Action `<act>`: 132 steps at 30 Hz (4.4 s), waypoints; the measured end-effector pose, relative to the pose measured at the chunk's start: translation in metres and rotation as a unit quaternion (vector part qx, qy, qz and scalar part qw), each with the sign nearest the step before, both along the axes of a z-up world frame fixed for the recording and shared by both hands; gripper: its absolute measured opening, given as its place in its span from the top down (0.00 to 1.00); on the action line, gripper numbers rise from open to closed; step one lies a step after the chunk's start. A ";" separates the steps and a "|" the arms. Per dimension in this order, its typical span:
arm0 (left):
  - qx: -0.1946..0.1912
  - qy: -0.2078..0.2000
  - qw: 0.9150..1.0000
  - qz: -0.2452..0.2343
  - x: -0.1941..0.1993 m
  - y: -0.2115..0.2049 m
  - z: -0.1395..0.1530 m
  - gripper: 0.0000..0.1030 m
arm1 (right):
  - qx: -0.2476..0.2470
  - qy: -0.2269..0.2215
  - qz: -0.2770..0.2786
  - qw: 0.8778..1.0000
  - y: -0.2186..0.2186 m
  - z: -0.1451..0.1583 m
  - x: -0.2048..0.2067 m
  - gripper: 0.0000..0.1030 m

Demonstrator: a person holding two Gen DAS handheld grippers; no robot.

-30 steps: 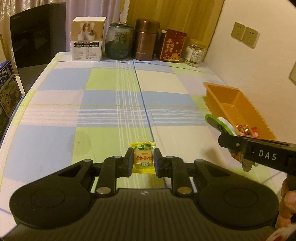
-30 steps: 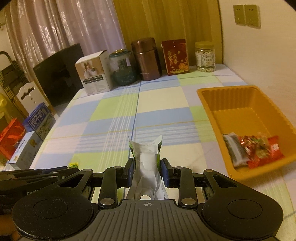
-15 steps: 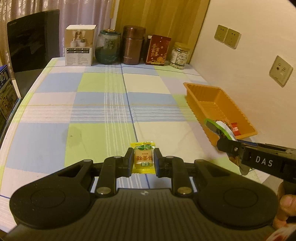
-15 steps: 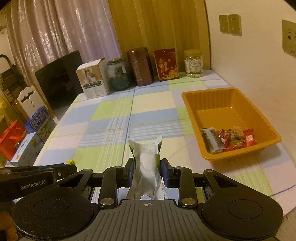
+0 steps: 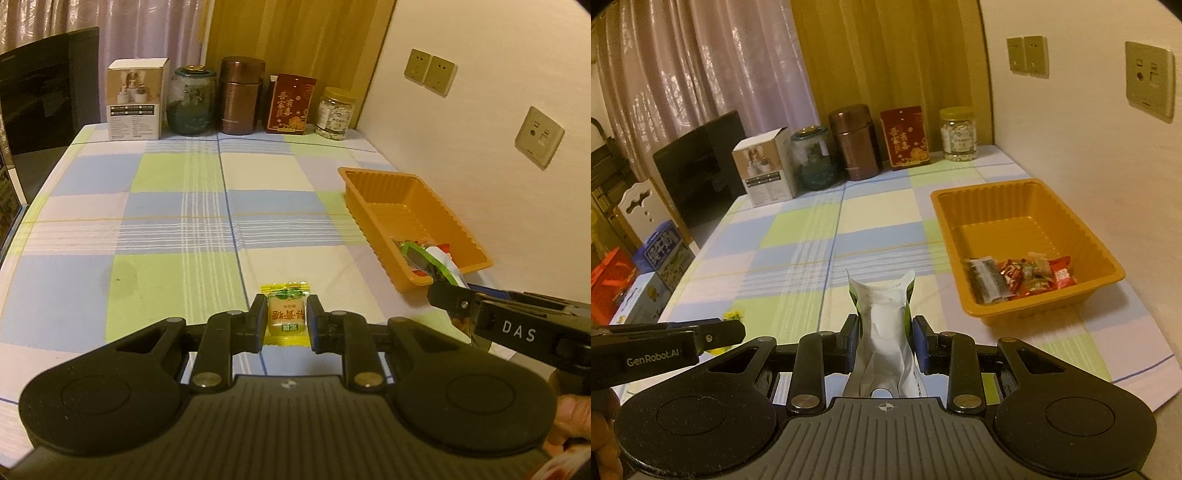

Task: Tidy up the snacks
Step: 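Carry the yellow candy with the left gripper while the right carries the white-green packet to the tray, then open both grippers to drop the candy and packet into the tray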

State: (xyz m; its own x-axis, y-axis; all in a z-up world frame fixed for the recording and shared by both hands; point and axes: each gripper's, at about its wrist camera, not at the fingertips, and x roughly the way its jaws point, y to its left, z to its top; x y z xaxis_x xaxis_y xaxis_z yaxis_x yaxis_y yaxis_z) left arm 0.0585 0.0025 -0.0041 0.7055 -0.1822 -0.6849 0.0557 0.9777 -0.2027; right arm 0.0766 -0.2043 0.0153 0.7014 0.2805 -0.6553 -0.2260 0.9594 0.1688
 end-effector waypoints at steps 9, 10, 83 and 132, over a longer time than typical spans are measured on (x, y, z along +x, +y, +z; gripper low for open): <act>-0.004 0.000 1.000 -0.031 0.009 -0.027 0.003 0.81 | -0.002 -0.001 -0.033 0.999 -0.031 0.004 0.002 0.70; -0.004 0.000 0.999 -0.035 0.010 -0.031 0.004 0.81 | -0.002 -0.001 -0.038 0.999 -0.036 0.004 0.002 0.70; -0.009 0.022 0.990 -0.137 0.216 -0.185 -0.034 0.81 | -0.017 0.015 -0.089 0.996 -0.159 -0.023 0.176 0.70; 0.002 0.012 0.998 -0.060 0.183 -0.114 -0.045 0.10 | 0.053 0.011 -0.109 0.993 -0.152 -0.013 0.185 0.39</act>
State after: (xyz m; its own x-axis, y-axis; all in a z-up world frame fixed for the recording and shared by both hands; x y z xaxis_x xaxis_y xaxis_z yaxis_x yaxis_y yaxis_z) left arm 0.2414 -0.1118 -0.0489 0.6624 -0.2620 -0.7018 0.1678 0.9649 -0.2019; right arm 0.2614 -0.3562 0.0027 0.7392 0.1913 -0.6458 -0.0100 0.9618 0.2734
